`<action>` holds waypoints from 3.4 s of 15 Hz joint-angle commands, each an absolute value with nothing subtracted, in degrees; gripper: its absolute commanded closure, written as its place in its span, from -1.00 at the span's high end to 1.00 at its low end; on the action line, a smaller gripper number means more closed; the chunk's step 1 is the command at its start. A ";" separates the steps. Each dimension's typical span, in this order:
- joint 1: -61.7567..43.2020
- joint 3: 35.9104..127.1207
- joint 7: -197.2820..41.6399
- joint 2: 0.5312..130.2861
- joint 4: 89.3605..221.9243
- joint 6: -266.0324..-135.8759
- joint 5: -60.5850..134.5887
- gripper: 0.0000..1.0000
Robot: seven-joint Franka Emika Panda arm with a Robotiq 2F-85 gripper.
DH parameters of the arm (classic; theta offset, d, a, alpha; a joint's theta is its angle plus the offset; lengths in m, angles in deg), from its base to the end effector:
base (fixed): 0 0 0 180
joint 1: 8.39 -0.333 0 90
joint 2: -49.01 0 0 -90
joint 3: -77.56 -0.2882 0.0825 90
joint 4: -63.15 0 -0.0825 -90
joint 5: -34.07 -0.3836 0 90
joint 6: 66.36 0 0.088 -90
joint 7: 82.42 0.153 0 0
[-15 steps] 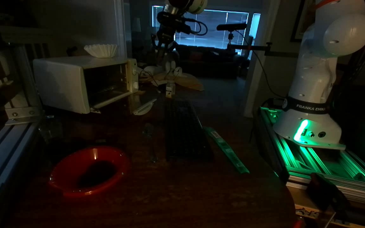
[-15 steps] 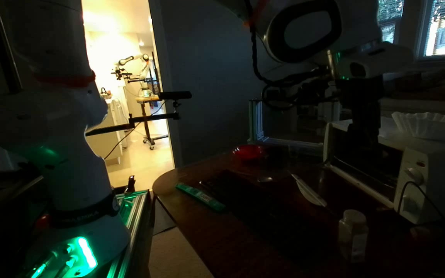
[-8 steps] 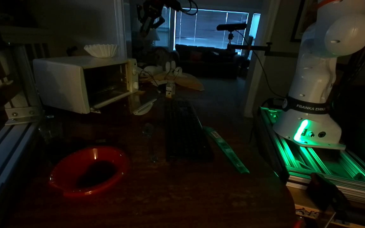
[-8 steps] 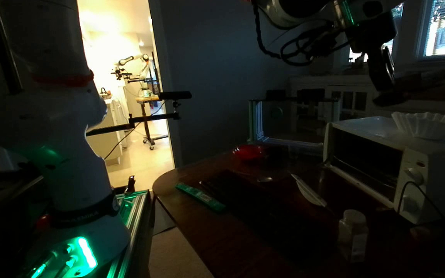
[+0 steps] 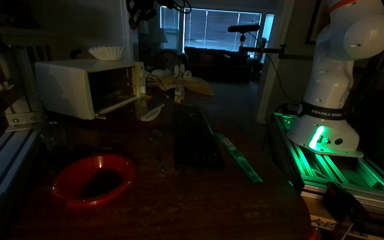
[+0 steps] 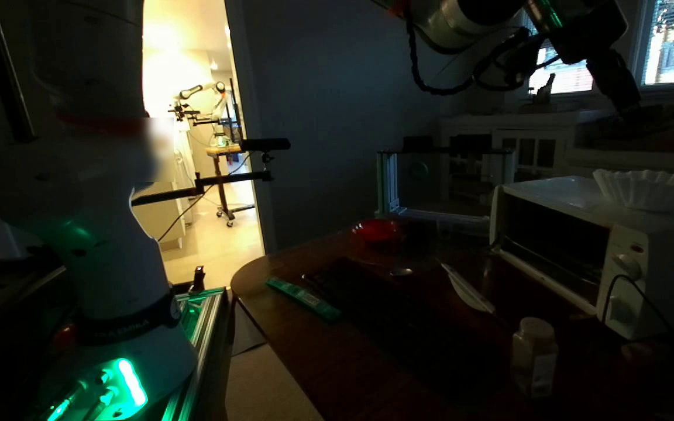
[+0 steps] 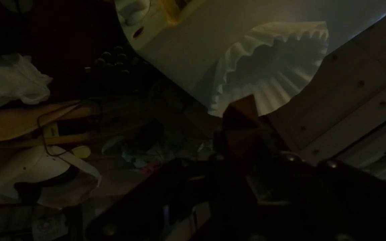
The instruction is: Pick up the object from the table and put it in the bowl
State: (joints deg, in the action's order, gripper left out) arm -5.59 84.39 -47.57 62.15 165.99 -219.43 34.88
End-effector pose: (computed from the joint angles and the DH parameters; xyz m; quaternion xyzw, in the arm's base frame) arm 0.6803 -0.1104 0.4331 -0.8812 0.3487 -0.3148 0.0526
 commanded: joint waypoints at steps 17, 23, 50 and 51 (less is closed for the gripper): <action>-6.41 84.36 -51.57 75.88 150.49 -217.78 31.58 -0.87; -5.86 82.67 -55.98 81.75 144.07 -218.01 28.68 -0.87; -14.59 93.02 -46.77 80.11 140.64 -207.91 36.56 1.00; -15.20 93.38 -45.85 78.72 141.36 -205.39 38.18 1.00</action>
State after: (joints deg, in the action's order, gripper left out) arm -12.52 90.98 -50.00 83.60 137.04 -211.34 33.90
